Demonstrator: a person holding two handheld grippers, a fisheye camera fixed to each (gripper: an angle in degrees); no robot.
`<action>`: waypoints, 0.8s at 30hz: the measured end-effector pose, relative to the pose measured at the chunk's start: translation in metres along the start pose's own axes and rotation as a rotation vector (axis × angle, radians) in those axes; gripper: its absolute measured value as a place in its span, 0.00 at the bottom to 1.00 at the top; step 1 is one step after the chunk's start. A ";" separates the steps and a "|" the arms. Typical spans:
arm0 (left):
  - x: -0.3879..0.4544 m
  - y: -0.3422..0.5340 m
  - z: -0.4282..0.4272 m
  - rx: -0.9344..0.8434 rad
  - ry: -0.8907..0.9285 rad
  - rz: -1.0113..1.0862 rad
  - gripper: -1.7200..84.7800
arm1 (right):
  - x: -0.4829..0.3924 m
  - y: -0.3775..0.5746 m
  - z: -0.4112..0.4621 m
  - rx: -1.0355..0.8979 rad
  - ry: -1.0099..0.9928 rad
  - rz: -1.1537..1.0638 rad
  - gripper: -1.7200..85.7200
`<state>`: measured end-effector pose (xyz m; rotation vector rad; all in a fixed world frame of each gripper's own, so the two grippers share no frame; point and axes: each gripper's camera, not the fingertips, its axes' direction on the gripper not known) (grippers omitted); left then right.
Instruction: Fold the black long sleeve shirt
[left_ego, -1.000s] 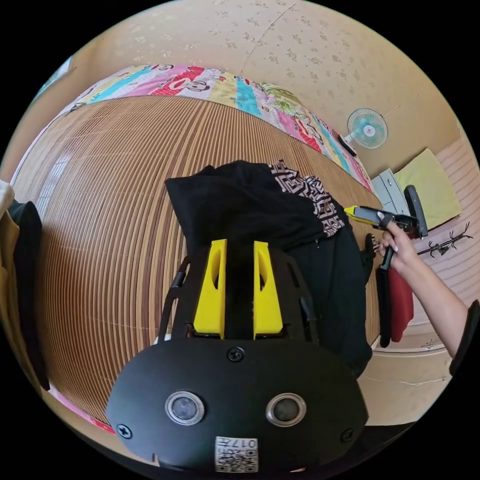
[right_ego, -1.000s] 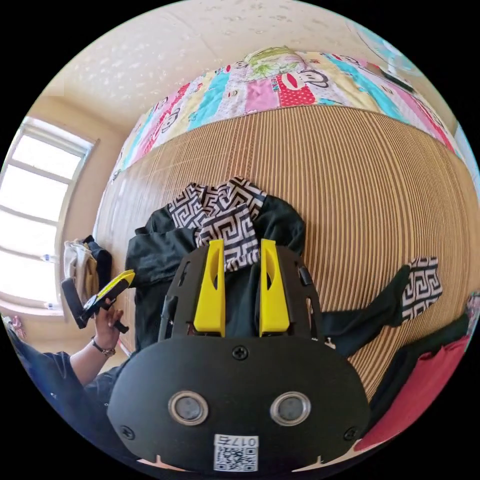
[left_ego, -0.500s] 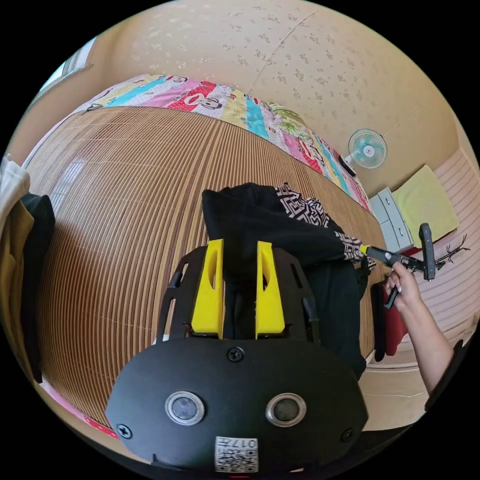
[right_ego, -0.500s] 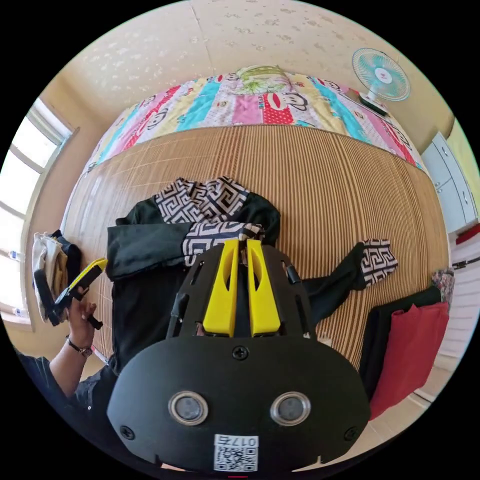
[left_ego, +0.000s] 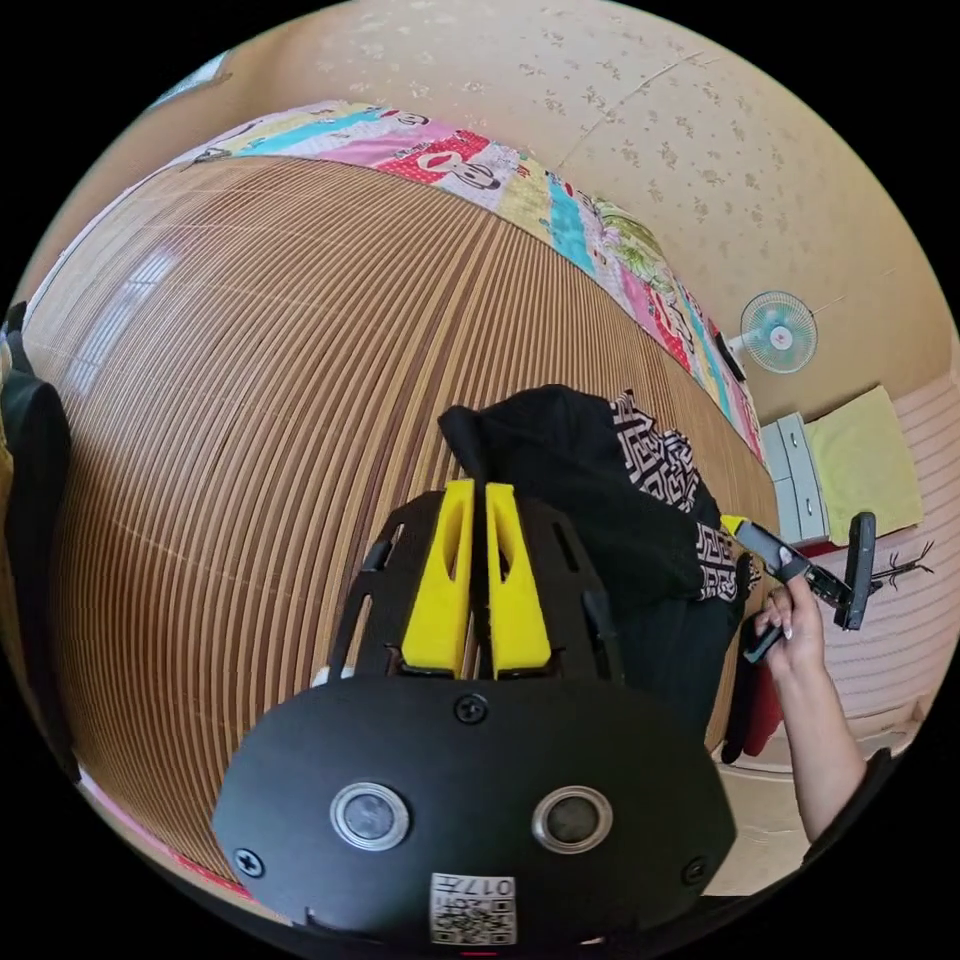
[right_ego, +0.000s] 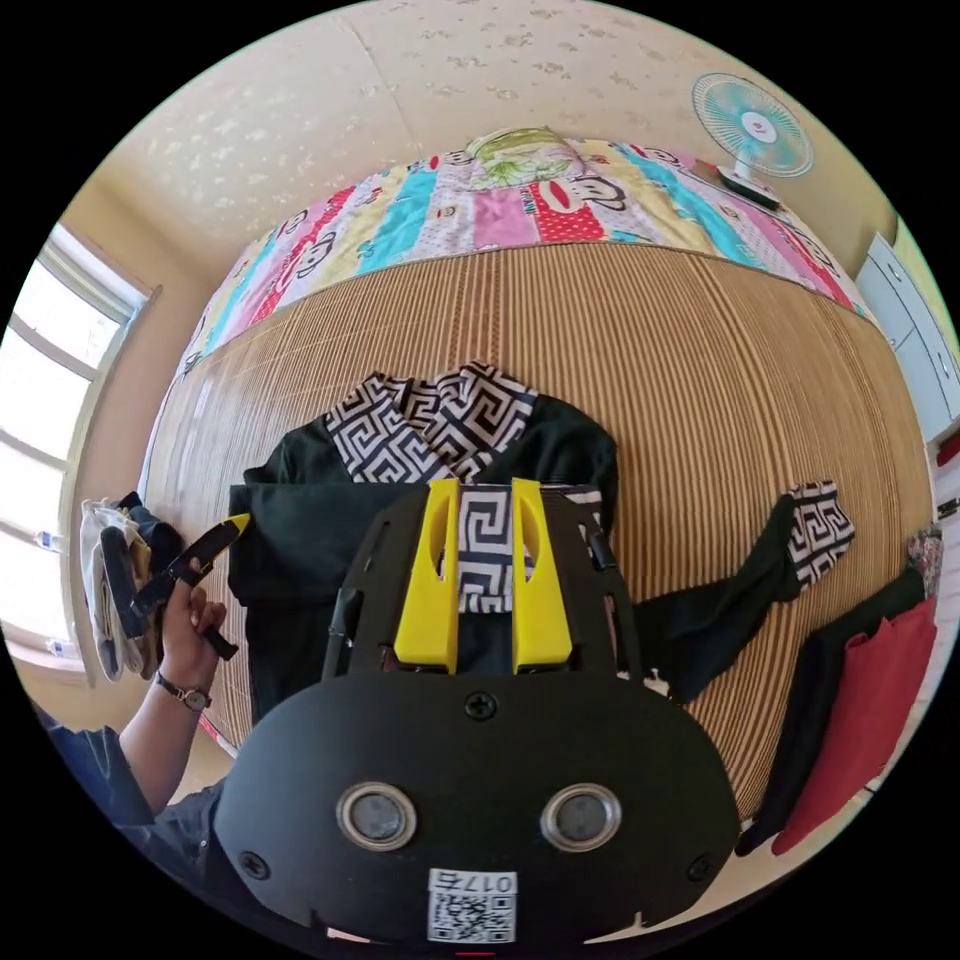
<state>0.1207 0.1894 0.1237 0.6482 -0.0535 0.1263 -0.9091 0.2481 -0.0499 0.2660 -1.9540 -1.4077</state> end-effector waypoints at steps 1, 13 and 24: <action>-0.001 -0.007 -0.004 -0.002 -0.028 0.009 0.03 | -0.007 -0.011 0.018 -0.014 -0.022 -0.025 0.10; -0.065 -0.069 -0.067 0.149 -0.061 -0.024 0.09 | -0.015 -0.130 0.037 0.022 -0.238 -0.042 0.10; -0.033 -0.033 -0.140 0.158 0.053 0.051 0.11 | 0.294 -0.033 -0.136 0.194 0.200 0.577 0.10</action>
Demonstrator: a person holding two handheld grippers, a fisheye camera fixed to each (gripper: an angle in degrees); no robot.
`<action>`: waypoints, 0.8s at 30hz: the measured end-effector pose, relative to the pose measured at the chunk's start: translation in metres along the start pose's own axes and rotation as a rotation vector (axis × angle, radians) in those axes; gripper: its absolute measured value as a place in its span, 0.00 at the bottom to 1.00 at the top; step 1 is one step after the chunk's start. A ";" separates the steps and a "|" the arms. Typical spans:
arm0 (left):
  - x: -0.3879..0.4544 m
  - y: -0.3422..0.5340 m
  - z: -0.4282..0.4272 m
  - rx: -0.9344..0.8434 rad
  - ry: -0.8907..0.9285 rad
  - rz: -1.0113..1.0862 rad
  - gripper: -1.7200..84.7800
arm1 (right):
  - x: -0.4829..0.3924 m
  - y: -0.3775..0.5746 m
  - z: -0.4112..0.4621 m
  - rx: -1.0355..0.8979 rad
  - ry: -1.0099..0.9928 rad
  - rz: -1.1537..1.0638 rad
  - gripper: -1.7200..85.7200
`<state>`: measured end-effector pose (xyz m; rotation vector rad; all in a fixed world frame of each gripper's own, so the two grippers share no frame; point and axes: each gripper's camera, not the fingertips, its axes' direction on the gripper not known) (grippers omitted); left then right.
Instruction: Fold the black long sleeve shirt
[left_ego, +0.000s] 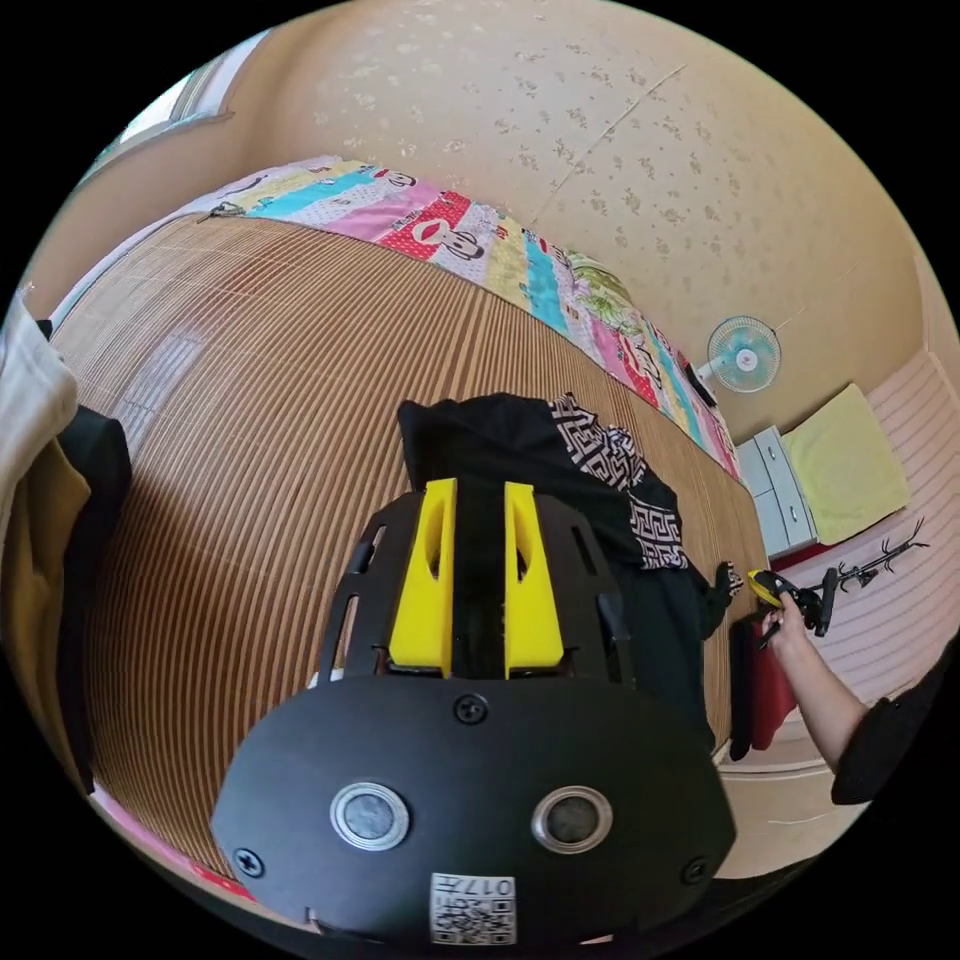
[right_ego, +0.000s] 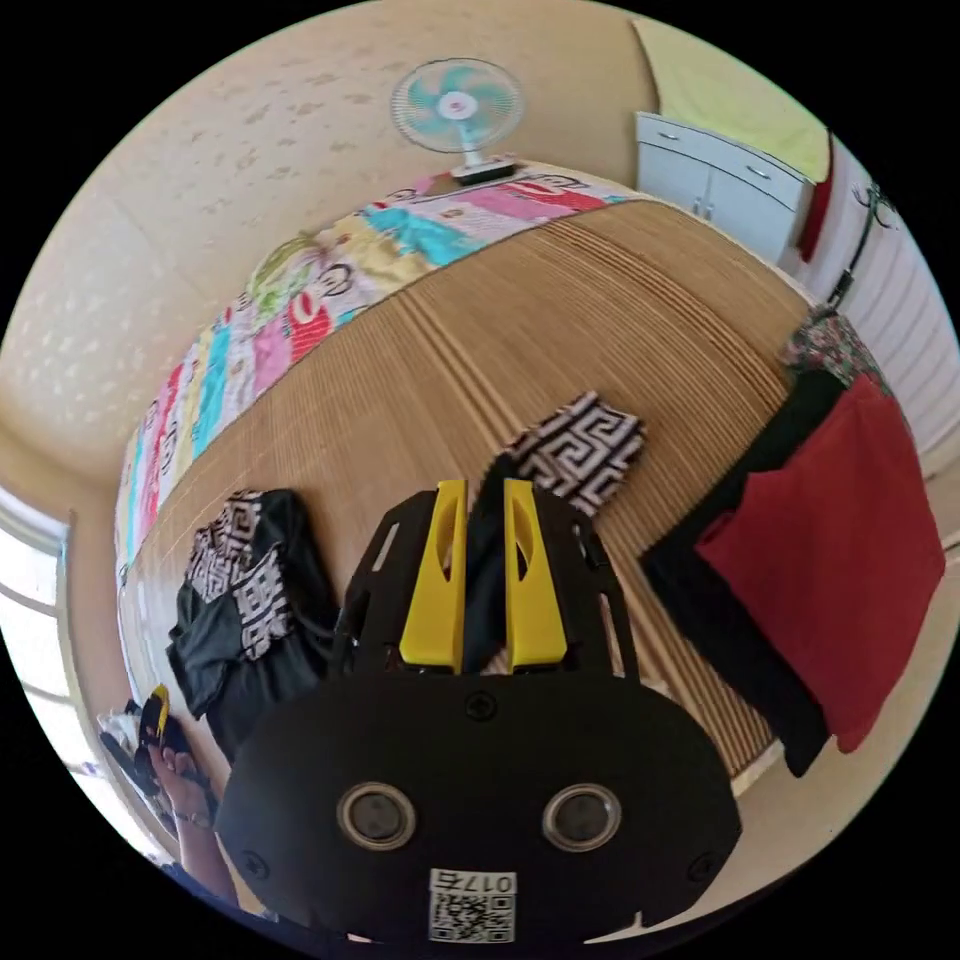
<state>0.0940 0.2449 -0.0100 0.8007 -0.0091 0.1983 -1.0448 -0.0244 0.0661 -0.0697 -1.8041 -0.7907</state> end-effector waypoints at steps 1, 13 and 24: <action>0.011 0.001 0.006 -0.024 0.017 0.030 0.11 | 0.027 -0.025 0.009 -0.019 0.055 0.023 0.10; 0.097 -0.049 0.018 -0.024 0.172 0.147 0.11 | 0.080 -0.153 0.024 -0.178 -0.165 -0.101 0.05; 0.123 -0.041 0.064 -0.224 0.225 0.236 0.11 | 0.269 -0.135 -0.003 -0.031 0.022 0.349 0.04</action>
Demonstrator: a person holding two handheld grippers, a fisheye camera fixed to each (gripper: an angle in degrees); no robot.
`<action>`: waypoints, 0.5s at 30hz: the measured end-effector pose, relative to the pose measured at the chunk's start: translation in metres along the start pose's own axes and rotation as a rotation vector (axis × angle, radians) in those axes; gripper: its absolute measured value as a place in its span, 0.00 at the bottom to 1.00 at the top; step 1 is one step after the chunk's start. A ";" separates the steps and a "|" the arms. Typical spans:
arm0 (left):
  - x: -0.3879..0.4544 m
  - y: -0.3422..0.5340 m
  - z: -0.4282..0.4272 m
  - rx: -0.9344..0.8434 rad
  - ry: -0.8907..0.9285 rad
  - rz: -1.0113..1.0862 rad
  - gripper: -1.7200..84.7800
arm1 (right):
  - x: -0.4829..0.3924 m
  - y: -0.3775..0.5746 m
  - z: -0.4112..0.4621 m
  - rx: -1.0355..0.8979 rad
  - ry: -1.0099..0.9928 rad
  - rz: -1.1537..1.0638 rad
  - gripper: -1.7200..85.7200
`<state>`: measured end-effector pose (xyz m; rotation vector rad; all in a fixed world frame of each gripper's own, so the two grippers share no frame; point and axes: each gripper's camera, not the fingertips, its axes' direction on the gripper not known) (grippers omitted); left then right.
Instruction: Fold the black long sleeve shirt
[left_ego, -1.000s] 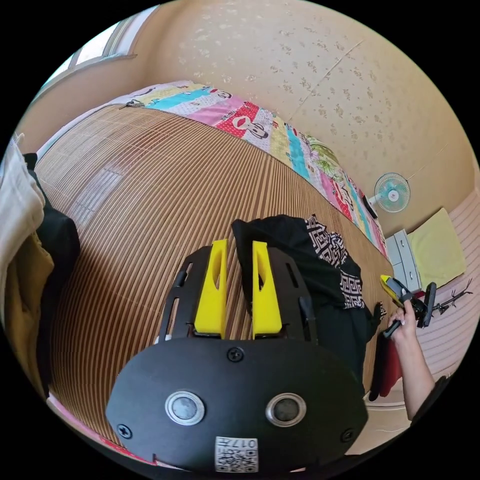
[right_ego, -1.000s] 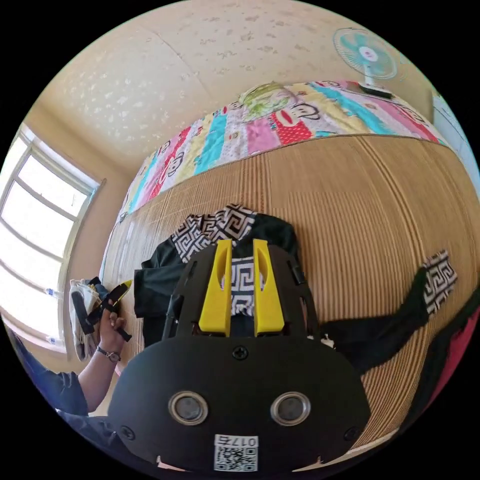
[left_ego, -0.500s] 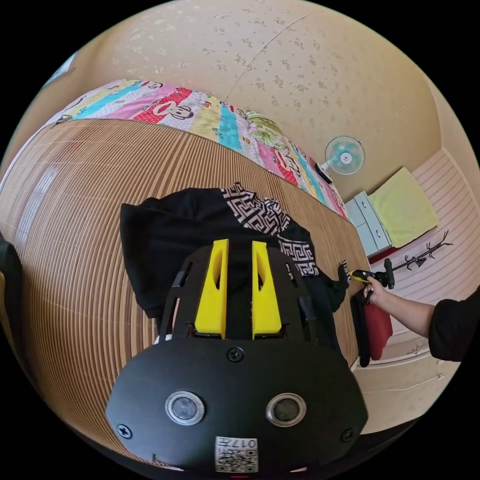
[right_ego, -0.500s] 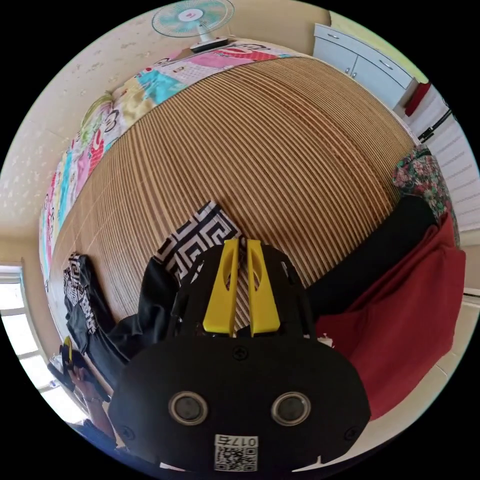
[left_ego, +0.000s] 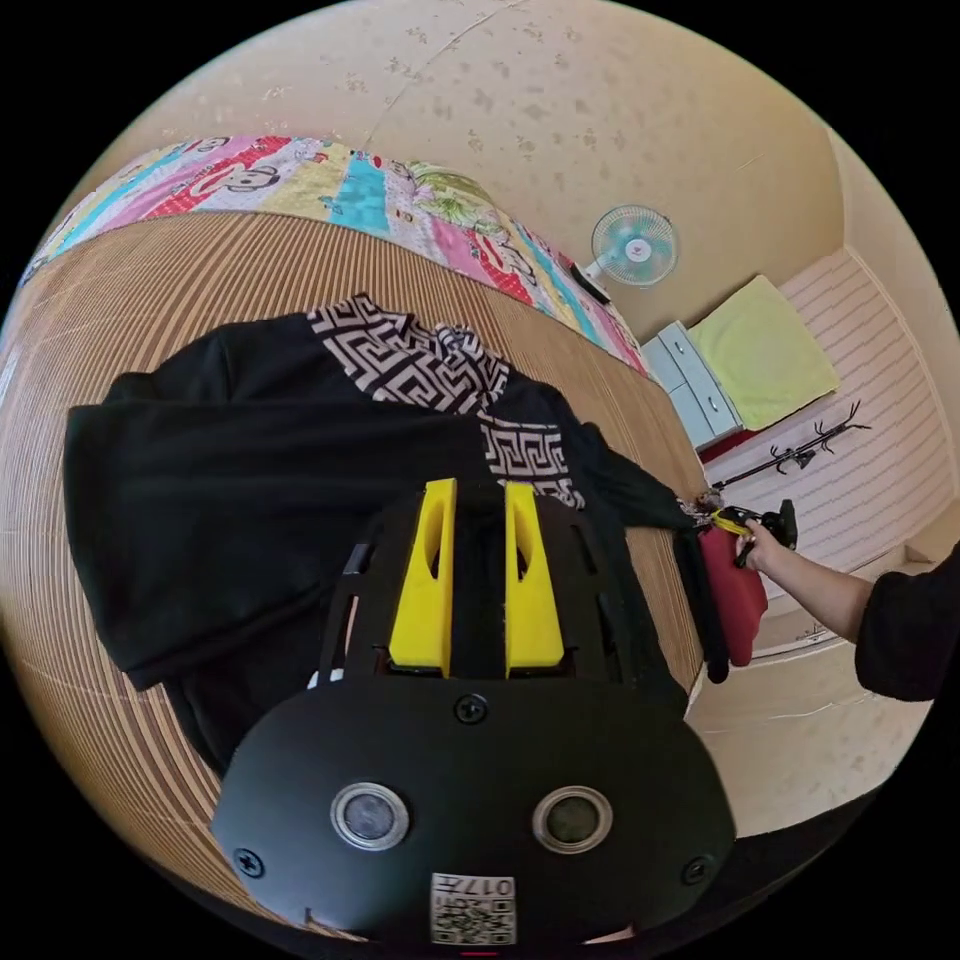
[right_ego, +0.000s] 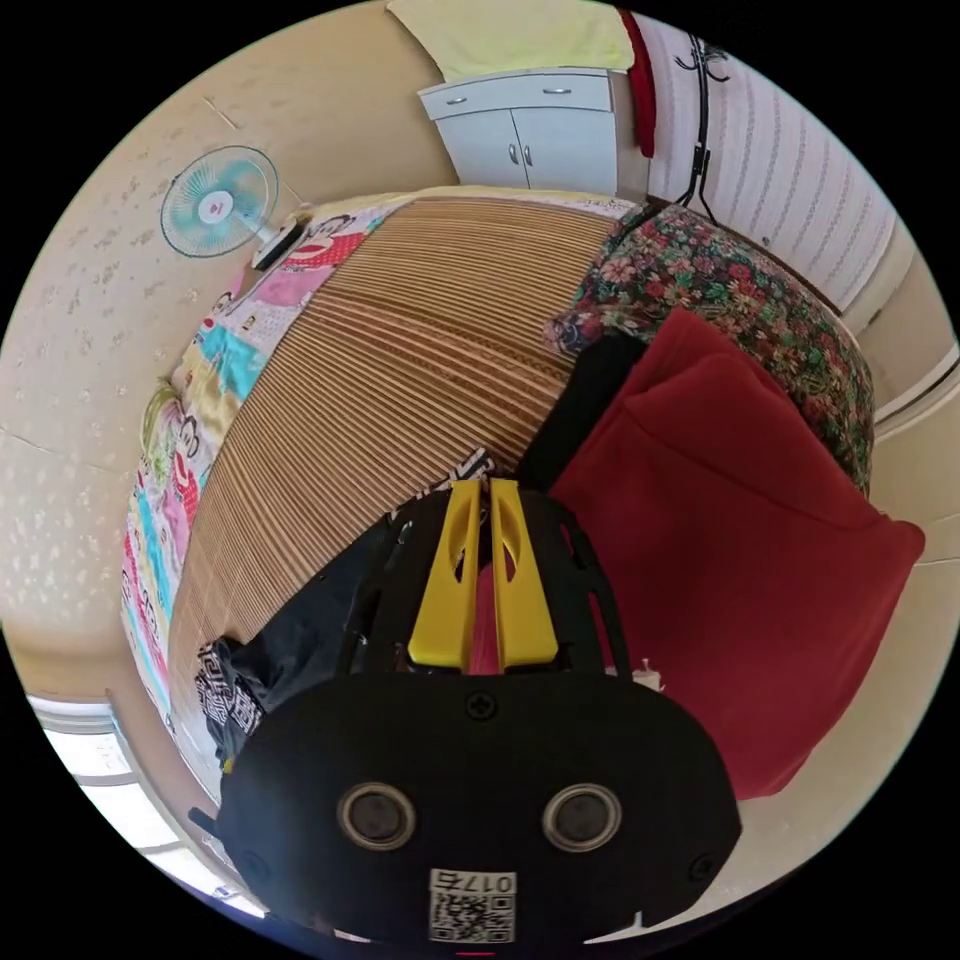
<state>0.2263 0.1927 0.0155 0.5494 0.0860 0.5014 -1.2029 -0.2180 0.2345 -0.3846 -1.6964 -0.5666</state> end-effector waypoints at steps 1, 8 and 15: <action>-0.004 -0.001 0.012 -0.069 -0.017 -0.016 0.11 | 0.006 0.002 0.004 0.012 -0.005 -0.003 0.04; -0.010 -0.005 -0.029 -0.036 0.049 0.006 0.13 | -0.108 0.061 -0.076 0.311 -0.019 -0.315 0.04; -0.045 0.024 -0.122 0.119 0.091 -0.154 0.11 | -0.317 0.322 -0.149 0.442 -0.551 -0.782 0.05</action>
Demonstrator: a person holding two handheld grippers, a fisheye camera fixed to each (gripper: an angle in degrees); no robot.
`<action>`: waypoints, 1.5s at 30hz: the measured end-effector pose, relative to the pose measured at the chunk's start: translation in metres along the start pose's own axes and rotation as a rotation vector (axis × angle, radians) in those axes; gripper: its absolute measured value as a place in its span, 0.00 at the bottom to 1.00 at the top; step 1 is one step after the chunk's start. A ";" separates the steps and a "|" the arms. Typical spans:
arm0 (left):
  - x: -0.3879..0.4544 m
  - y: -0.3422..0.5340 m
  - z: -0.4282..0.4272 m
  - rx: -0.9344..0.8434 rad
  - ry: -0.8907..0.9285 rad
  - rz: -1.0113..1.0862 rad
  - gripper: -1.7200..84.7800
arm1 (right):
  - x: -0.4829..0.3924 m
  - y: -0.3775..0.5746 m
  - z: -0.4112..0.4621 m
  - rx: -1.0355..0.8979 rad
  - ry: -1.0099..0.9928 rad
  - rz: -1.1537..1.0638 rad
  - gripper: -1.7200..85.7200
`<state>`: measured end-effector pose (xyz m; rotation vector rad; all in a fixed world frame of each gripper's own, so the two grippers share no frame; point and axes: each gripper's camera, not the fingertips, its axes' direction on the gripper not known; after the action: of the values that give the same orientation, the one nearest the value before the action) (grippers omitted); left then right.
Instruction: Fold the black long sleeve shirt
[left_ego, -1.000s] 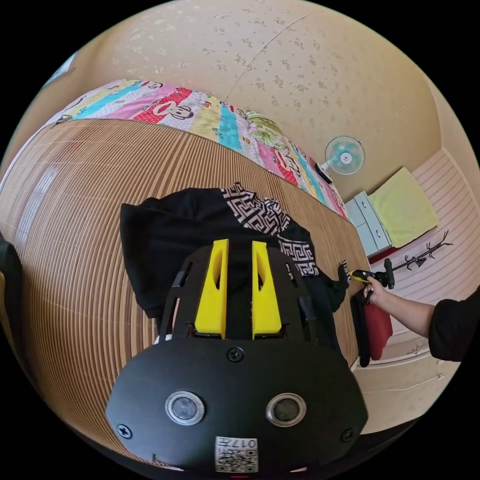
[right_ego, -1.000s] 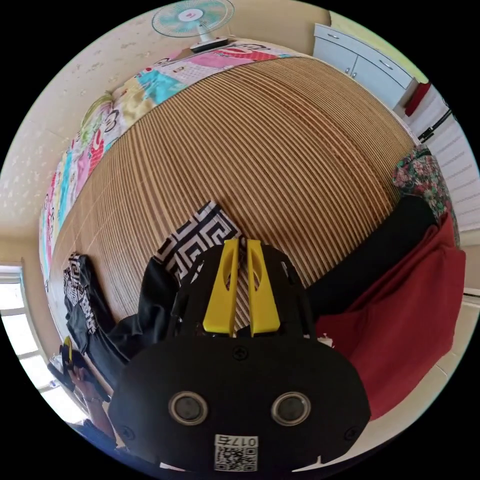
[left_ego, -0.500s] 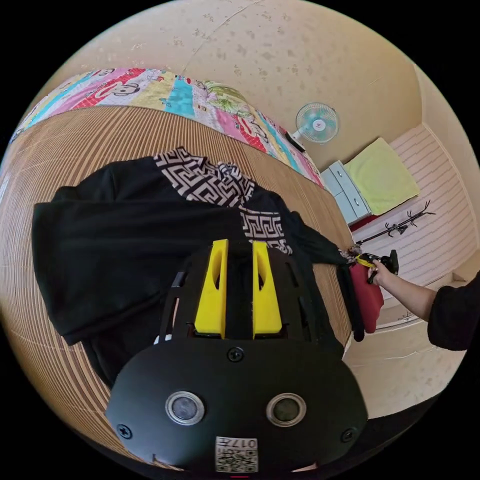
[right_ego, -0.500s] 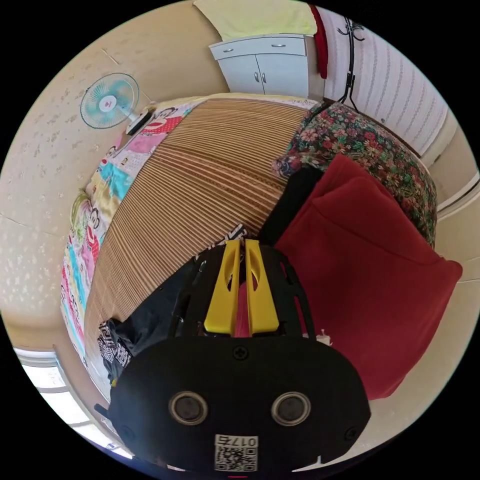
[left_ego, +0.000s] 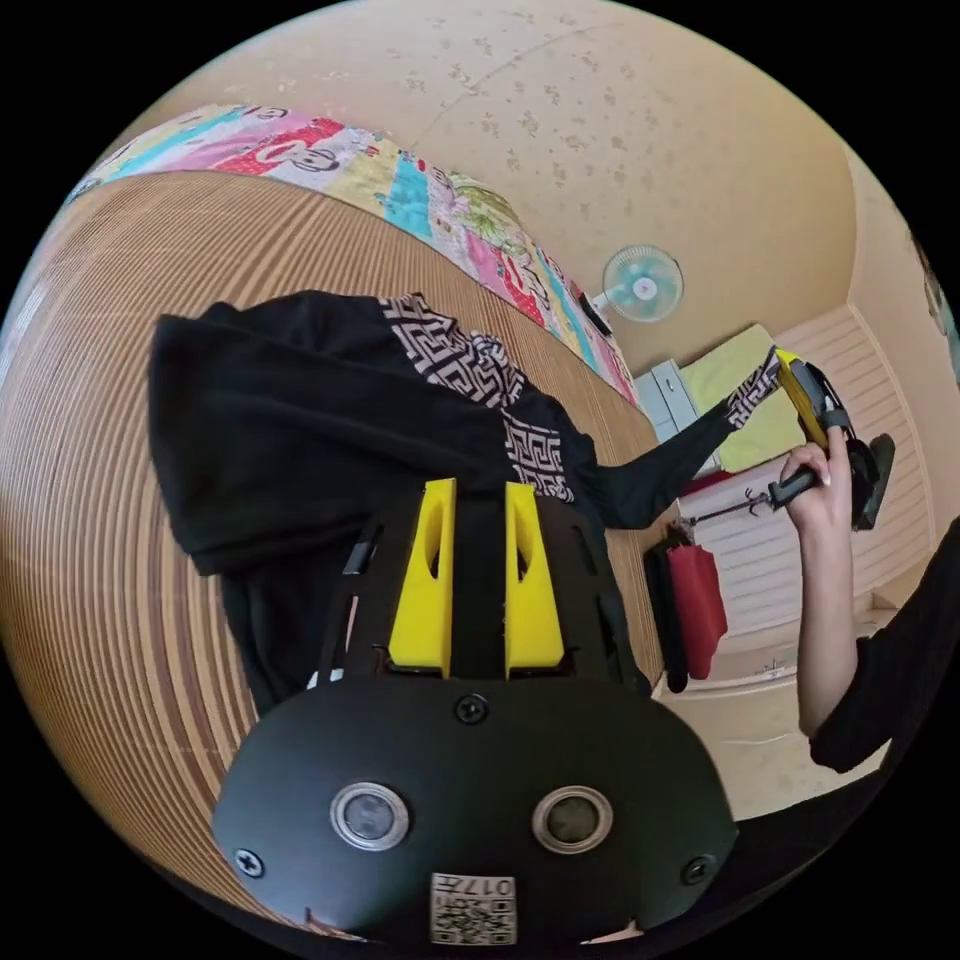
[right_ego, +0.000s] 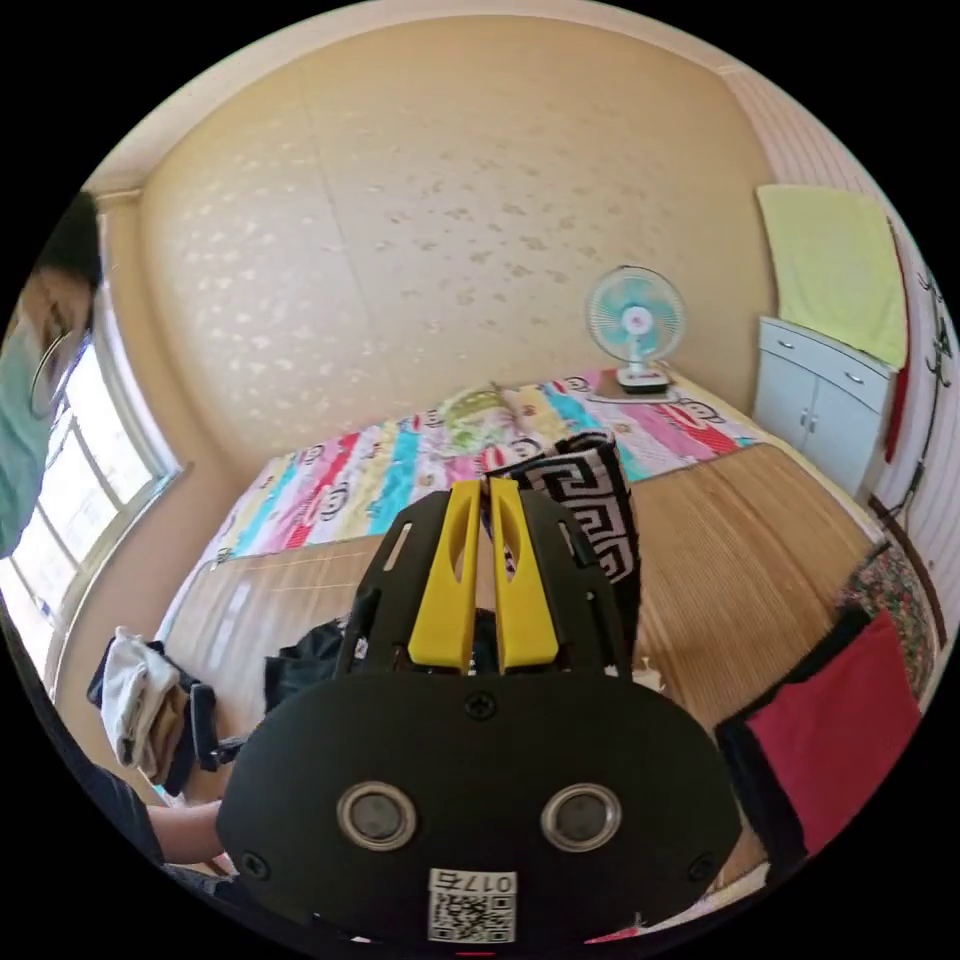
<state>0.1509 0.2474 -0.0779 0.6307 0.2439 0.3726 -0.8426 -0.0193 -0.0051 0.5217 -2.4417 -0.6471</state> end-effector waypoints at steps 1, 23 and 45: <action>-0.016 0.005 -0.023 0.043 0.001 -0.059 0.11 | -0.046 0.030 0.024 -0.016 -0.121 -0.014 0.05; -0.080 -0.084 -0.072 -0.023 0.327 -0.256 0.19 | -0.117 0.336 0.172 -0.663 -0.700 -0.322 0.03; 0.067 -0.024 -0.019 -0.047 -0.012 -0.163 0.03 | 0.147 0.280 0.128 -0.540 -0.311 0.006 0.04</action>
<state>0.2115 0.2668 -0.1145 0.5620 0.2721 0.2170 -1.0946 0.1781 0.1149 0.2035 -2.3903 -1.4147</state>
